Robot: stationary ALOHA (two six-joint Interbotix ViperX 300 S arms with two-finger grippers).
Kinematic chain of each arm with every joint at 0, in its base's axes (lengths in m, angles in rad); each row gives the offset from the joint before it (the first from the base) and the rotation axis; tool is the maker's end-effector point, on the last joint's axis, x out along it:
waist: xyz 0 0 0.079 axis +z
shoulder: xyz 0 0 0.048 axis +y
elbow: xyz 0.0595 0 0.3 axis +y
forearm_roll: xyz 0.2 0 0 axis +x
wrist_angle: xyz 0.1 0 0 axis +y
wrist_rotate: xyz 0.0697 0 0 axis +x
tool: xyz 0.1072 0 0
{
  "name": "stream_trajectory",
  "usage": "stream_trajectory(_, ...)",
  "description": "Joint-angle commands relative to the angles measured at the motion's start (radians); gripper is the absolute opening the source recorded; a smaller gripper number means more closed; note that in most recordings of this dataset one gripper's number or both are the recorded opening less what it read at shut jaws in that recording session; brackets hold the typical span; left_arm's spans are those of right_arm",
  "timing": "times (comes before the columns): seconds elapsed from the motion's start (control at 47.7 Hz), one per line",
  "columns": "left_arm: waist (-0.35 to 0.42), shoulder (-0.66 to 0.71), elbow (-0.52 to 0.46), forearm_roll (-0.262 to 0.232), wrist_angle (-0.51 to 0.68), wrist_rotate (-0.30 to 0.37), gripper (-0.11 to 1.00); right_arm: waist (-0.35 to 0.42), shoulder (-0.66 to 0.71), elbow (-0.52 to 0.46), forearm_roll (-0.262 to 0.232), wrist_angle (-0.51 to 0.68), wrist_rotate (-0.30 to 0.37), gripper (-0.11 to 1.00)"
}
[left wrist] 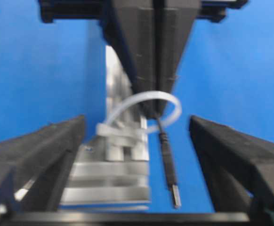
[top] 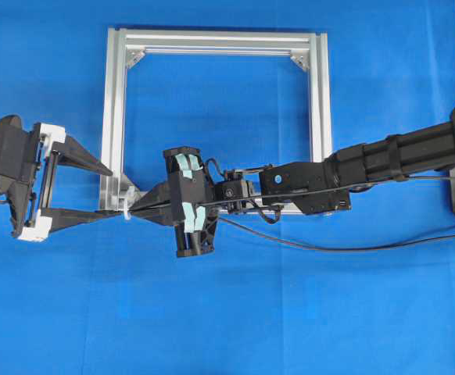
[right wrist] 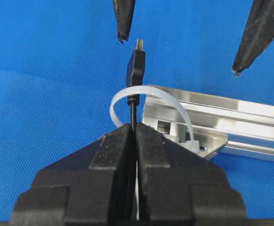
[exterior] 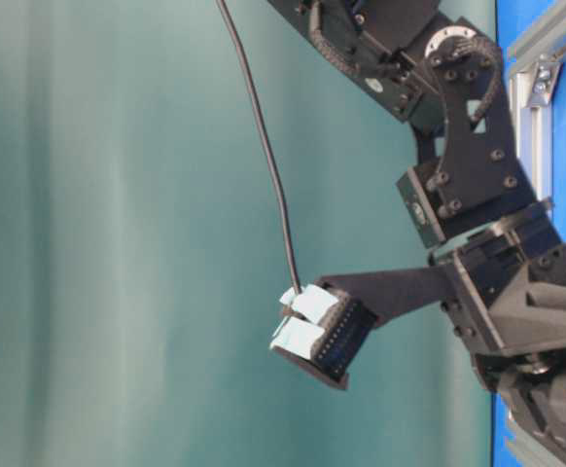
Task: Insert the wire through the string loop located on the left side.
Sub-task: 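Swing the left gripper open toward the plug beyond the loop, then close the left gripper on the USB plug past the loop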
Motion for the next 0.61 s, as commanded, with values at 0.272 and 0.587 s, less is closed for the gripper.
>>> stream_trajectory(0.272,-0.044,0.051,-0.044,0.0,0.018,-0.002,0.86,-0.003,-0.023,-0.023,0.0,-0.009,0.002,0.0)
stream_trajectory(0.587,-0.049,0.233,-0.086,0.002,0.011,0.0,0.86,-0.005,-0.023,-0.021,0.0,-0.015,0.002,0.0)
